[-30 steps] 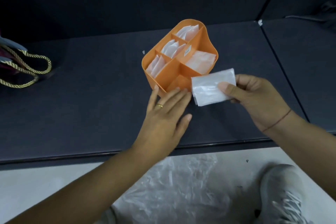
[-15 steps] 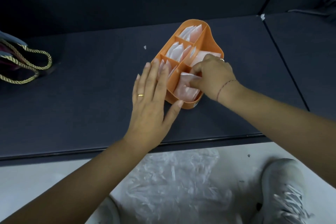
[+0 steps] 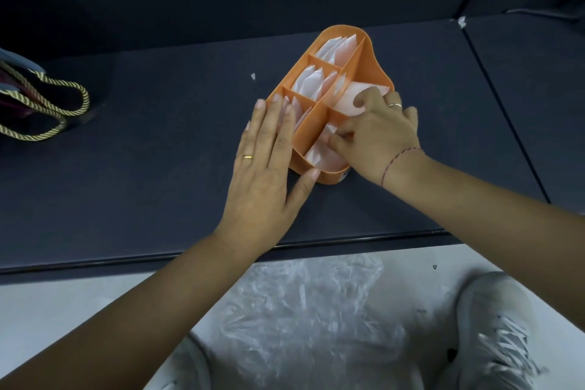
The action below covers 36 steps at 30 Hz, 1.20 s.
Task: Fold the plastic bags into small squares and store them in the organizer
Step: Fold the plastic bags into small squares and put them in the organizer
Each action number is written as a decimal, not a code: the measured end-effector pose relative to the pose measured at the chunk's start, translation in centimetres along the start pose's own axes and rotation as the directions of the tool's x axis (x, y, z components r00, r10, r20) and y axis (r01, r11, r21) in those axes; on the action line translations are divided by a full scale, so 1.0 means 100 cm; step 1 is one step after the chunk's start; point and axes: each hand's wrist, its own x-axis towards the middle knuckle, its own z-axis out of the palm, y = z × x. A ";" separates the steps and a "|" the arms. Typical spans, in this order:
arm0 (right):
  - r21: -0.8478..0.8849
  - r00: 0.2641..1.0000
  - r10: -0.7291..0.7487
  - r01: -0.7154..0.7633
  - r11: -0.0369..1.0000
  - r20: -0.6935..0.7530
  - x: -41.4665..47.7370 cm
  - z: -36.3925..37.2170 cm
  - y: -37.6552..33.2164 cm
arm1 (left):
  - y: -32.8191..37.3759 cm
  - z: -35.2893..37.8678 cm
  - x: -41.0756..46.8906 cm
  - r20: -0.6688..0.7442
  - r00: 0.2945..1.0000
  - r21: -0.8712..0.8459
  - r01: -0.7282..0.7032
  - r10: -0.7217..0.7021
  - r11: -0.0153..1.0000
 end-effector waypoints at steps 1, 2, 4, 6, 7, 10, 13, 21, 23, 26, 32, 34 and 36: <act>0.005 0.999 -0.011 0.011 1.000 0.046 0.000 -0.001 -0.002 | 0.000 0.000 0.000 0.000 1.000 0.004 -0.001 0.001 1.000; 0.009 0.996 -0.022 0.021 1.000 0.086 0.000 -0.001 -0.002 | 0.000 0.000 0.000 -0.001 1.000 0.008 -0.003 0.003 1.000; 0.024 0.991 -0.042 0.039 0.999 0.130 0.001 -0.004 -0.001 | -0.001 0.001 0.000 -0.007 1.000 0.015 -0.011 0.011 1.000; 0.089 0.993 -0.037 0.027 0.996 0.112 0.000 -0.004 0.003 | -0.002 0.001 0.000 -0.015 1.000 0.021 -0.020 0.020 1.000; 0.144 0.998 -0.023 0.016 0.989 0.051 -0.001 -0.004 0.006 | -0.003 0.002 0.000 -0.019 1.000 0.022 -0.024 0.025 0.999; 0.273 0.950 0.041 0.047 0.961 -0.310 -0.008 -0.001 0.015 | -0.004 0.002 0.000 -0.031 0.999 0.021 -0.037 0.037 0.999; 0.403 0.964 0.081 0.029 0.915 -0.254 -0.013 0.004 0.021 | -0.005 0.002 0.001 -0.035 0.998 0.014 -0.054 0.054 0.998; 0.271 1.000 0.011 -0.016 0.963 0.021 -0.009 0.002 0.018 | -0.011 0.002 0.005 -0.037 0.996 0.041 -0.080 0.081 0.996; 0.273 0.995 -0.004 -0.025 0.962 0.104 -0.006 0.001 0.019 | -0.013 0.002 0.008 -0.035 0.996 0.058 -0.083 0.085 0.995; 0.482 0.985 -0.075 -0.008 0.876 0.153 -0.008 0.007 0.020 | -0.016 0.005 0.015 -0.046 0.999 0.123 -0.006 0.012 0.992; 0.730 0.972 -0.211 0.220 0.647 -0.106 -0.035 0.035 0.020 | -0.013 0.014 0.020 -0.180 0.970 0.239 -0.119 0.165 0.964; 0.735 0.957 -0.131 0.282 0.616 -0.258 -0.047 0.038 0.026 | -0.011 0.024 0.011 -0.073 0.951 0.266 -0.272 0.301 0.925; 0.734 0.934 -0.073 0.323 0.597 -0.351 -0.068 0.049 0.032 | -0.016 0.032 0.003 0.029 0.937 0.335 -0.338 0.349 0.879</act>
